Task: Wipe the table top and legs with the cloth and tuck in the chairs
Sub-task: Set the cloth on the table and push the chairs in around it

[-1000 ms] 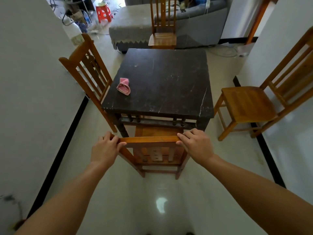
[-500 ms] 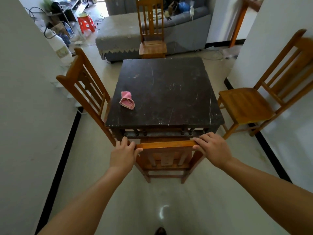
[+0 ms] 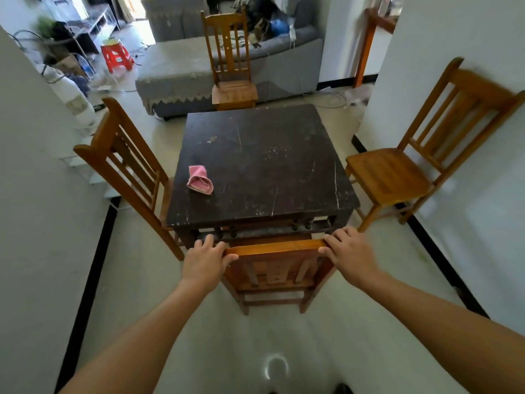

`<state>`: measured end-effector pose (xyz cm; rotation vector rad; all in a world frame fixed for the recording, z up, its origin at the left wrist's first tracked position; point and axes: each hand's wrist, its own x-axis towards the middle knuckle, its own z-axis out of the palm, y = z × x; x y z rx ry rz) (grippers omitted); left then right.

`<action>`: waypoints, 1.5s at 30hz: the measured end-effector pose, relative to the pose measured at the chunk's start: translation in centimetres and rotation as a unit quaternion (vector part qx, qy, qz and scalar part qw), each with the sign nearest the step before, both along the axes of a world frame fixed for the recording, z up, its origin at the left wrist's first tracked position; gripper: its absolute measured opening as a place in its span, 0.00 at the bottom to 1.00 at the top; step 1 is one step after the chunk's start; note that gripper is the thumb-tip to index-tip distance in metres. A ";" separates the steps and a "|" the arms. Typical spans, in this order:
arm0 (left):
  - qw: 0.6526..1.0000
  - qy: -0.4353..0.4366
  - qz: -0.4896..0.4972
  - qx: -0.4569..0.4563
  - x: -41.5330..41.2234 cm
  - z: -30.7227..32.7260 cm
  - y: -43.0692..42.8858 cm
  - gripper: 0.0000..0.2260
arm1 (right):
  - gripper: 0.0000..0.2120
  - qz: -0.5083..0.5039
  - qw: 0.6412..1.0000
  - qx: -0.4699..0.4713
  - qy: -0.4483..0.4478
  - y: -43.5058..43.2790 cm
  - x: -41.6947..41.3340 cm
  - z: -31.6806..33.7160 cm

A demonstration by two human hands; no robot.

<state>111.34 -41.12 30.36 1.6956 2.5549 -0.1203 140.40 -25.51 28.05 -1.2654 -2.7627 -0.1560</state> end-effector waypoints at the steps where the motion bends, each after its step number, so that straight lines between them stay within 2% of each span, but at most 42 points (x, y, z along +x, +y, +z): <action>1: 1.000 -0.004 0.004 -0.008 0.0 0.1 0.2 0.21 | 0.15 -0.001 1.000 -0.001 0.002 0.1 0.0 0.1; 4: 0.999 -0.006 0.010 -0.052 0.1 0.8 0.9 0.21 | 0.16 -0.001 0.999 -0.033 -0.001 0.1 0.2 0.8; 6: 0.996 -0.017 0.013 -0.083 0.0 1.9 1.8 0.22 | 0.20 0.010 0.997 -0.078 0.012 -0.1 0.3 1.4; 8: 0.995 -0.028 0.010 -0.100 0.7 3.3 3.4 0.24 | 0.25 0.021 0.987 -0.146 0.056 -0.1 0.7 2.2; 11: 0.996 -0.020 -0.032 -0.077 3.8 4.9 7.7 0.25 | 0.26 0.009 0.969 -0.216 0.122 1.7 3.0 3.5; 16: 0.994 -0.041 -0.101 -0.023 12.9 6.5 17.7 0.21 | 0.24 -0.066 0.962 -0.221 0.145 10.9 12.1 3.7; 22: 0.982 -0.100 -0.157 -0.006 24.9 6.7 30.7 0.18 | 0.17 -0.125 0.969 -0.185 0.102 23.2 25.7 5.4; 26: 0.971 -0.138 -0.194 -0.007 31.7 7.1 37.3 0.18 | 0.16 -0.168 0.966 -0.174 0.087 29.3 32.4 5.7; 33: 0.967 -0.115 -0.227 0.003 35.6 7.2 51.0 0.18 | 0.17 -0.199 0.965 -0.133 0.103 41.0 36.8 7.0; 45: 0.956 -0.072 -0.282 -0.025 38.9 6.8 80.8 0.21 | 0.18 -0.285 0.949 -0.072 0.114 65.1 41.0 7.2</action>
